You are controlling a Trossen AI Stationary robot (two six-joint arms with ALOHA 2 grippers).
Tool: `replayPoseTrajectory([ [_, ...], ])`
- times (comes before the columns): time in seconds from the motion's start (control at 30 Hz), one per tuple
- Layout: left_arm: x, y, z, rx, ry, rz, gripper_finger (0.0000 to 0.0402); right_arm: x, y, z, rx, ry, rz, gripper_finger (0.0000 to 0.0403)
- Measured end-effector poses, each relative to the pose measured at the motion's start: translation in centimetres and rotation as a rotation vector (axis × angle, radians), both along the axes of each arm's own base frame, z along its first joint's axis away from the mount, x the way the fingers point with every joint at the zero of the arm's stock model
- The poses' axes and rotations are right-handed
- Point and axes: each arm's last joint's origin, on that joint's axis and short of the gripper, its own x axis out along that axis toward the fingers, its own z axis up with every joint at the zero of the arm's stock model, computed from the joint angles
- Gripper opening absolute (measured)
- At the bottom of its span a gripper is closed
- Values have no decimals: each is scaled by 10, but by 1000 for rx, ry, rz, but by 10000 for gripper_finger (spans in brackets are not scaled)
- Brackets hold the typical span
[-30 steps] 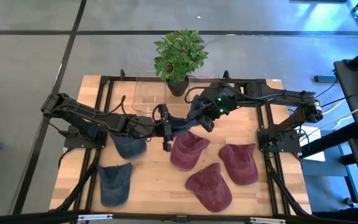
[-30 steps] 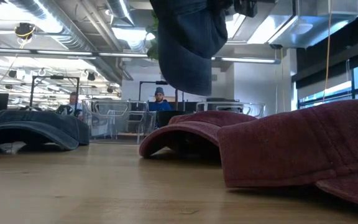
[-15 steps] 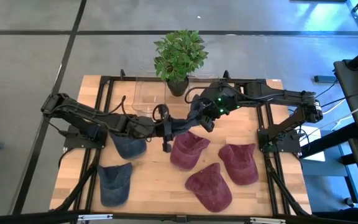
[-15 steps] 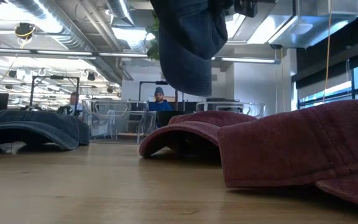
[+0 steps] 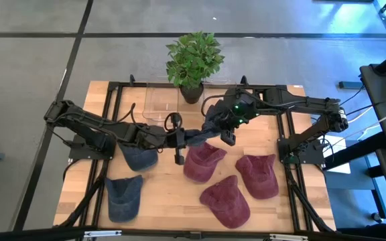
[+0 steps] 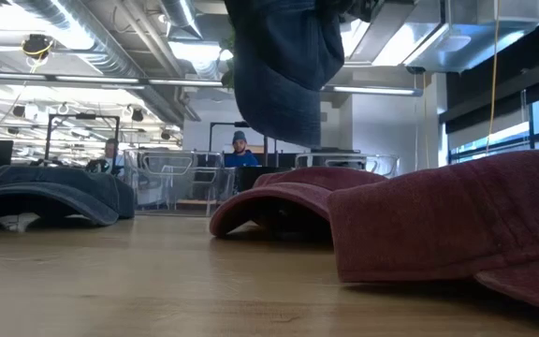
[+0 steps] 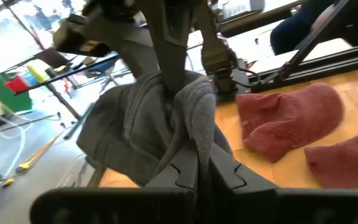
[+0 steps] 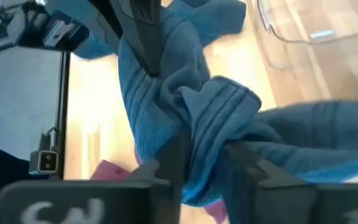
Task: Pick & Place hat
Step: Put the top right blue cap into the right transparent bin
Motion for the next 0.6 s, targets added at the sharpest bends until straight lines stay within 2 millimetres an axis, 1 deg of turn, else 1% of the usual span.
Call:
replayPoseTrajectory([
  [0.1,-3,0,4,-55,-20,-28,5,-1,-2,13,-93,-51,27,146],
  [0.2,-8,2,8,-135,-29,-40,5,-5,-3,35,-246,-128,94,188],
  [0.27,-13,5,13,-224,-42,-53,5,-9,-1,52,-337,-193,164,209],
  [0.33,-17,9,19,-331,-72,-80,5,-11,4,63,-410,-251,254,224],
  [0.4,-21,13,23,-420,-76,-127,5,-11,10,65,-426,-284,330,233],
  [0.47,-22,13,25,-448,-65,-228,4,-10,13,63,-417,-289,366,235],
  [0.53,-24,12,27,-444,-46,-343,4,-5,13,57,-409,-274,369,235],
  [0.6,-25,9,28,-462,-34,-443,4,2,13,47,-371,-251,407,230],
])
